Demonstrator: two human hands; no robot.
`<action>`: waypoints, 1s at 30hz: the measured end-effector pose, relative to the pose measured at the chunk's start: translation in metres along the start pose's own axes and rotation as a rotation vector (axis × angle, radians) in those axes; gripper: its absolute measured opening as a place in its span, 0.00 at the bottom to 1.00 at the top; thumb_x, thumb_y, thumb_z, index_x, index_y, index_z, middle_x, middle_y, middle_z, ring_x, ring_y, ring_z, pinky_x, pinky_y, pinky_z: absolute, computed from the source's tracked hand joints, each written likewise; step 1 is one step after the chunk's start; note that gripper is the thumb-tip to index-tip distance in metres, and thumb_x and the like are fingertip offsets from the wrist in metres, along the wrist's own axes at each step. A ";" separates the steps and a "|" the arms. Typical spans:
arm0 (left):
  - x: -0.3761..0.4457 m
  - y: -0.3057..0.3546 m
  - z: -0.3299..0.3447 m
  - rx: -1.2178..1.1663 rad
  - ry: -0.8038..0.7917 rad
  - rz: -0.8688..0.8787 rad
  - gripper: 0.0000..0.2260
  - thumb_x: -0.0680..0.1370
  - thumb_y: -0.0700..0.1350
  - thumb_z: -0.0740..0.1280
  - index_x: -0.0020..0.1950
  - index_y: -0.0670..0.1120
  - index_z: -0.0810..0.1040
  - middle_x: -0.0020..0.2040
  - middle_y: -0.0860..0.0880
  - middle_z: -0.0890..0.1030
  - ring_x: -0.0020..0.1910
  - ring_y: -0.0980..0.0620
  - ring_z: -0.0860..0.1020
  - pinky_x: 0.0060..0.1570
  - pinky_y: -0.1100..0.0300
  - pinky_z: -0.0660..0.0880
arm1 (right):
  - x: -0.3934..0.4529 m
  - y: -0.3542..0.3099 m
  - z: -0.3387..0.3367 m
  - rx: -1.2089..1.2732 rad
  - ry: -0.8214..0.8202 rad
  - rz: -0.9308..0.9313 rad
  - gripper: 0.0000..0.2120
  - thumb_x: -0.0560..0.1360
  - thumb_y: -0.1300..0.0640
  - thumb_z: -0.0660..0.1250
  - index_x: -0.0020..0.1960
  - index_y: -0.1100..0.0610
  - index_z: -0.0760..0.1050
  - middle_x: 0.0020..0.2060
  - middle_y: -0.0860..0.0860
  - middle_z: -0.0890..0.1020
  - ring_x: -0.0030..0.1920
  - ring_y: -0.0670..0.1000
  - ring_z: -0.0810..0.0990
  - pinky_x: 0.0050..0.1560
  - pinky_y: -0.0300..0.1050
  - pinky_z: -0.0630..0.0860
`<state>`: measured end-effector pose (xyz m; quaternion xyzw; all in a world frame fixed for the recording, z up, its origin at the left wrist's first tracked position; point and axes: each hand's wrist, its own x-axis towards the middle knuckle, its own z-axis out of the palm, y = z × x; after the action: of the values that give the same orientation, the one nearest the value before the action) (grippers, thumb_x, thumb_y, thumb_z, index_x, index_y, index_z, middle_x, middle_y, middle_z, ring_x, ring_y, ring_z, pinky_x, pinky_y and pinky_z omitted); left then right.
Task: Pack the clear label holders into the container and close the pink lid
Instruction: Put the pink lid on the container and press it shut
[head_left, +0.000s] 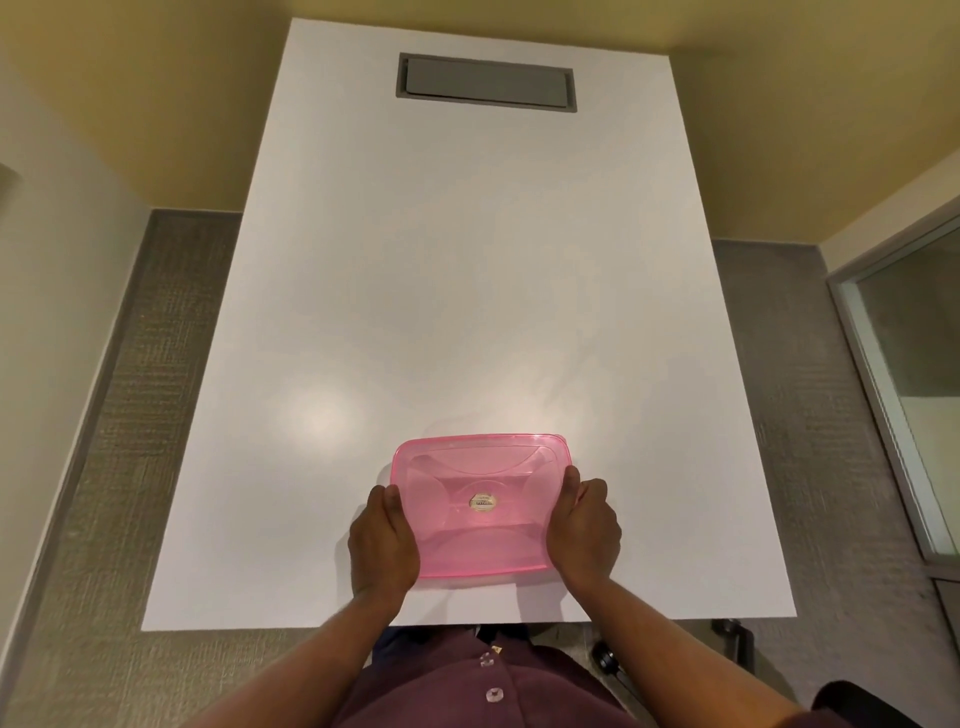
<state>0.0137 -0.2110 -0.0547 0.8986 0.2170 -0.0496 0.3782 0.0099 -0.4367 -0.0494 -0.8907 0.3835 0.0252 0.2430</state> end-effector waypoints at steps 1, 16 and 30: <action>0.000 0.000 0.000 0.001 0.005 0.007 0.18 0.84 0.55 0.47 0.42 0.49 0.69 0.34 0.49 0.76 0.34 0.44 0.75 0.36 0.53 0.67 | 0.000 0.000 0.000 -0.001 0.005 -0.002 0.30 0.76 0.30 0.39 0.43 0.54 0.66 0.30 0.46 0.72 0.32 0.54 0.73 0.35 0.46 0.68; 0.034 0.027 -0.016 0.327 0.010 0.411 0.24 0.80 0.56 0.65 0.70 0.43 0.69 0.67 0.42 0.70 0.66 0.39 0.71 0.62 0.42 0.73 | 0.018 -0.012 -0.026 -0.096 0.101 -0.477 0.26 0.77 0.43 0.66 0.70 0.55 0.70 0.69 0.54 0.71 0.70 0.59 0.70 0.66 0.61 0.71; 0.054 0.060 0.001 0.654 -0.656 0.982 0.67 0.60 0.82 0.63 0.81 0.42 0.38 0.82 0.44 0.37 0.81 0.44 0.35 0.79 0.43 0.42 | 0.038 -0.040 -0.031 -0.394 -0.477 -1.117 0.71 0.54 0.13 0.61 0.83 0.54 0.45 0.83 0.51 0.52 0.82 0.53 0.46 0.80 0.64 0.47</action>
<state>0.0878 -0.2300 -0.0291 0.8996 -0.3688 -0.2055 0.1117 0.0600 -0.4525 -0.0141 -0.9542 -0.2152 0.1624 0.1298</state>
